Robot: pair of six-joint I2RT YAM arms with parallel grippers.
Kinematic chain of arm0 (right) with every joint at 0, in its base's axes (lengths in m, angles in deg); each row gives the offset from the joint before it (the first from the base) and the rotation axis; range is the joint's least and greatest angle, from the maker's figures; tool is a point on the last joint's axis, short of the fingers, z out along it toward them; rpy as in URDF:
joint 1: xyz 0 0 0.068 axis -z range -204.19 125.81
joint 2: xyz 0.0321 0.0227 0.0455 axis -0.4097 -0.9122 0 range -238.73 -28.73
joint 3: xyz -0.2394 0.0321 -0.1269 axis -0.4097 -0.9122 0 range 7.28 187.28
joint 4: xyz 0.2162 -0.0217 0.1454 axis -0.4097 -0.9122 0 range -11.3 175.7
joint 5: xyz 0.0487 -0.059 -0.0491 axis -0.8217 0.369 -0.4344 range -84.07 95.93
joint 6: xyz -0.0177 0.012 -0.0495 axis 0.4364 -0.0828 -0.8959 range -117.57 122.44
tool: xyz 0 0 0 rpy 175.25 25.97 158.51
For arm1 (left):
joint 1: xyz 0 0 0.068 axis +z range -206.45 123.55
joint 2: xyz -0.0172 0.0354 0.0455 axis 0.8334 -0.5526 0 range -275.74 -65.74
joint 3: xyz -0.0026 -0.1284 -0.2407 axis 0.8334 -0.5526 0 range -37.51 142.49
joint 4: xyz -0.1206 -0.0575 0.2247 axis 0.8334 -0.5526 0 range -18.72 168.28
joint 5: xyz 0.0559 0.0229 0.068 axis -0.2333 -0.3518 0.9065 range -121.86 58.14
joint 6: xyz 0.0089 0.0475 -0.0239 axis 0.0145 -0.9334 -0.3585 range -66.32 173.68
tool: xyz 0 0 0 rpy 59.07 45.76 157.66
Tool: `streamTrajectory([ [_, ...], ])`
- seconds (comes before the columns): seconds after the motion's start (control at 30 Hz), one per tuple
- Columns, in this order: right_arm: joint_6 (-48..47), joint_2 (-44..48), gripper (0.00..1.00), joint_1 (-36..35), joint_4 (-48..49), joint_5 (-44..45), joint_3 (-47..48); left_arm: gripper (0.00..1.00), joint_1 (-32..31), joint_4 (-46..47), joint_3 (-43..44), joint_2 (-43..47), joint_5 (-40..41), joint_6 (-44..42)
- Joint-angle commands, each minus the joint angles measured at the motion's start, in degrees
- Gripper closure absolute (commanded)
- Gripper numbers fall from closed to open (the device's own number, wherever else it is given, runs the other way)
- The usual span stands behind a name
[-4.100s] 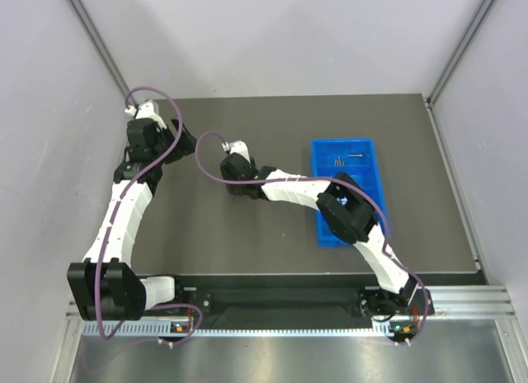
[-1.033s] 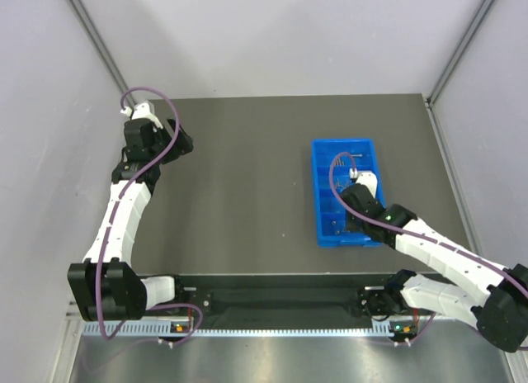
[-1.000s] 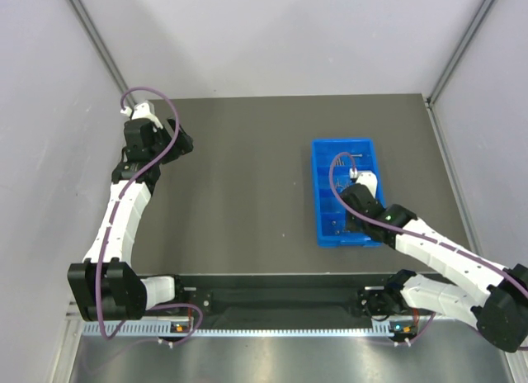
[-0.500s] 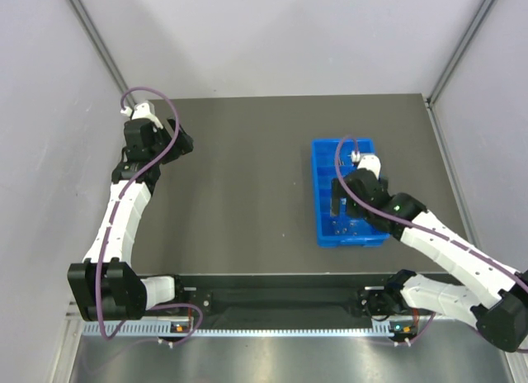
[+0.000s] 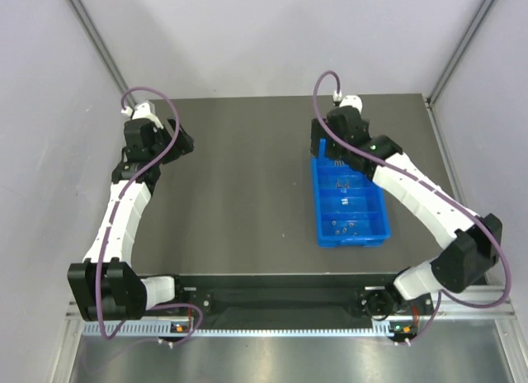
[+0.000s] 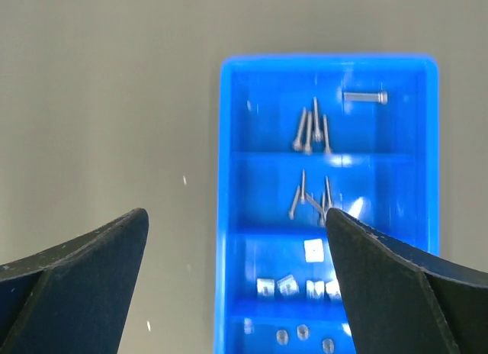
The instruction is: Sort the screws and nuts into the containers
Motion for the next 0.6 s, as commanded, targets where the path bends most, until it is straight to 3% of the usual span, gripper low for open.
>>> streamTrajectory([
  [0.0, -2.5, -1.8, 0.0, 4.2, 6.0, -5.7, 7.1, 0.14, 0.4, 2.4, 0.5, -0.2, -1.2, -0.2],
  [0.17, -1.2, -5.8, 0.0, 13.1, 6.5, -17.1, 12.1, 0.14, 0.4, 2.7, 0.2, -0.7, -1.0, 0.0],
  [0.33, 1.0, -3.2, 0.0, 21.8, 11.8, -26.4, 10.1, 0.14, 0.4, 2.3, 0.6, -2.4, -1.6, 0.1],
  [0.43, -0.9, -0.9, 0.0, 25.3, 12.7, -26.3, 8.4, 0.15, 0.4, 2.1, 0.8, -2.4, -1.7, 0.1],
  [0.57, -4.3, 4.7, 0.0, 26.5, 12.3, -18.8, 5.6, 0.15, 0.4, 2.1, 0.5, -1.8, -1.1, -0.1],
])
